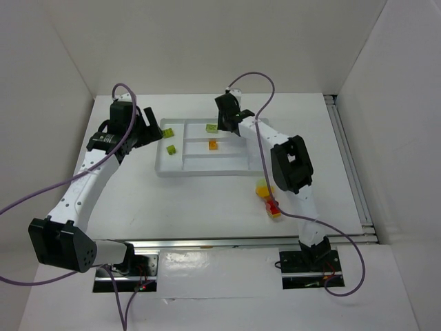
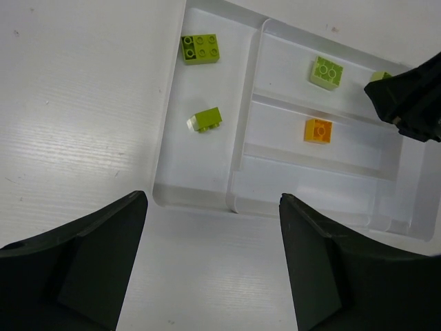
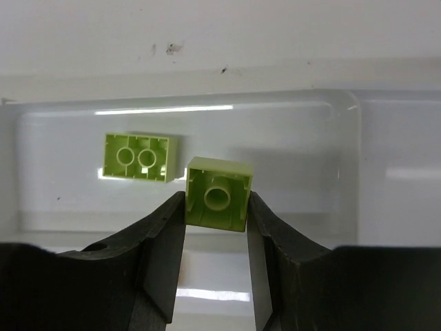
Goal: Sort the legos into containers by color
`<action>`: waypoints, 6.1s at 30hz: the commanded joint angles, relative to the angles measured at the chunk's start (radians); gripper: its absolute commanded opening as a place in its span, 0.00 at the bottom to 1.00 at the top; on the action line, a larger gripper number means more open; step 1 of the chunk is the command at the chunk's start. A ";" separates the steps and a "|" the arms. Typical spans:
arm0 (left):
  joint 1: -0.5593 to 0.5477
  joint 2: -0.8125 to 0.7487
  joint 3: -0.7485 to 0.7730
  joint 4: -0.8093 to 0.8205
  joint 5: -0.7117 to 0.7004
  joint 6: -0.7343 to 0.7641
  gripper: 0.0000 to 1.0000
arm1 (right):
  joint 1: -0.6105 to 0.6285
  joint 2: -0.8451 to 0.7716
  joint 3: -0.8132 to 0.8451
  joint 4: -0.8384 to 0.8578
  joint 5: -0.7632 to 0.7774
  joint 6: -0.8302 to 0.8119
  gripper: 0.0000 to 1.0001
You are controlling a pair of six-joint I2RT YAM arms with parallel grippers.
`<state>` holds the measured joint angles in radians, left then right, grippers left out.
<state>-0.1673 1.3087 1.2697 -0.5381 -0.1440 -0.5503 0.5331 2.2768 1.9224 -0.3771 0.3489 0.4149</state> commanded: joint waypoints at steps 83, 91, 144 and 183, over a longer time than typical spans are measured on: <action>-0.278 0.331 0.226 -0.085 0.050 0.098 0.86 | 0.059 -0.769 -0.973 -0.045 0.065 -0.103 0.40; -0.278 0.340 0.237 -0.085 0.041 0.098 0.86 | 0.039 -0.772 -0.994 -0.045 0.033 -0.103 0.62; -0.469 0.371 -0.099 0.814 1.151 -0.057 0.91 | -0.450 -1.097 -0.816 -0.043 -0.695 0.038 0.23; -0.534 0.688 -0.092 1.690 1.202 -0.640 0.83 | -0.482 -1.125 -0.873 0.099 -0.953 0.127 0.23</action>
<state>-0.6994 1.9812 1.1416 1.0172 1.0592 -1.1622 0.0582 1.1893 1.0542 -0.3500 -0.5697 0.5278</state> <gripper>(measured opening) 0.848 0.445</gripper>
